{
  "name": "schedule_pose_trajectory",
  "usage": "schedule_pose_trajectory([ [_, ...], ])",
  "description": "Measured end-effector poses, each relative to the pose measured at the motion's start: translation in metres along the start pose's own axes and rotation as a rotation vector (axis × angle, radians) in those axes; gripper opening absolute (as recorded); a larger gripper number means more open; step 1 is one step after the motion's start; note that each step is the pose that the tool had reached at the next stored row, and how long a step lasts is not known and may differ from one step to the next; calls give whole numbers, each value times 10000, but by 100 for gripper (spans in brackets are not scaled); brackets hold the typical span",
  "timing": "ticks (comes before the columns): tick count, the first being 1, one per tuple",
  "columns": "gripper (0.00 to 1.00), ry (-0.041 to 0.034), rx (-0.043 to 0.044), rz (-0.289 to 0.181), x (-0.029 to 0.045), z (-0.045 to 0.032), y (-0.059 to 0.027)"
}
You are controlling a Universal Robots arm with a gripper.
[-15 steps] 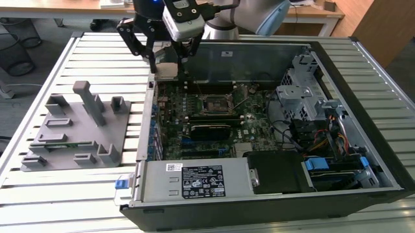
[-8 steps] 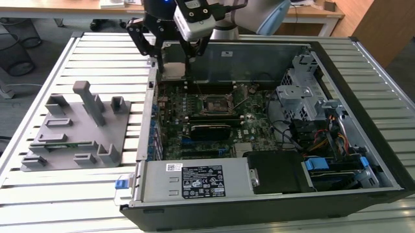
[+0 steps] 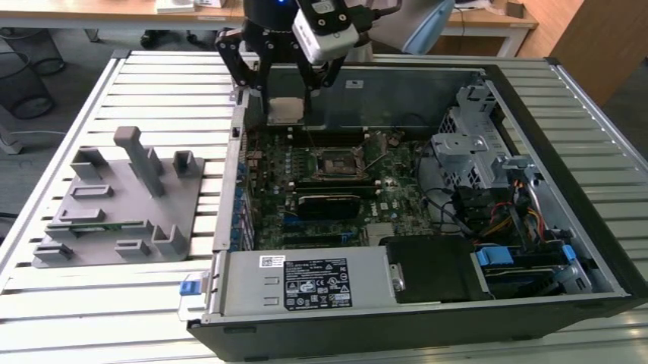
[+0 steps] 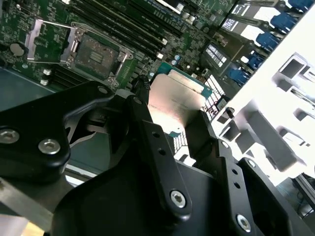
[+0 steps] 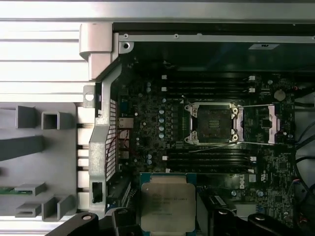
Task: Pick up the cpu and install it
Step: 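Pick up the cpu and move it towards the insertion slot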
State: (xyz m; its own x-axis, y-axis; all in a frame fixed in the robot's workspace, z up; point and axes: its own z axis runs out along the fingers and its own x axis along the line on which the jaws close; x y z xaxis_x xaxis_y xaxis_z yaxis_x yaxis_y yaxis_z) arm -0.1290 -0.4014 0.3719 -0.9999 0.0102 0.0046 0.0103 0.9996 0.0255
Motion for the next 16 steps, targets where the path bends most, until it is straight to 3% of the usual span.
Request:
schedule_pose_trajectory([
  [10, 54, 0, 0, 0, -198, -1, 2],
  [16, 54, 0, 0, 0, -278, -1, 3],
])
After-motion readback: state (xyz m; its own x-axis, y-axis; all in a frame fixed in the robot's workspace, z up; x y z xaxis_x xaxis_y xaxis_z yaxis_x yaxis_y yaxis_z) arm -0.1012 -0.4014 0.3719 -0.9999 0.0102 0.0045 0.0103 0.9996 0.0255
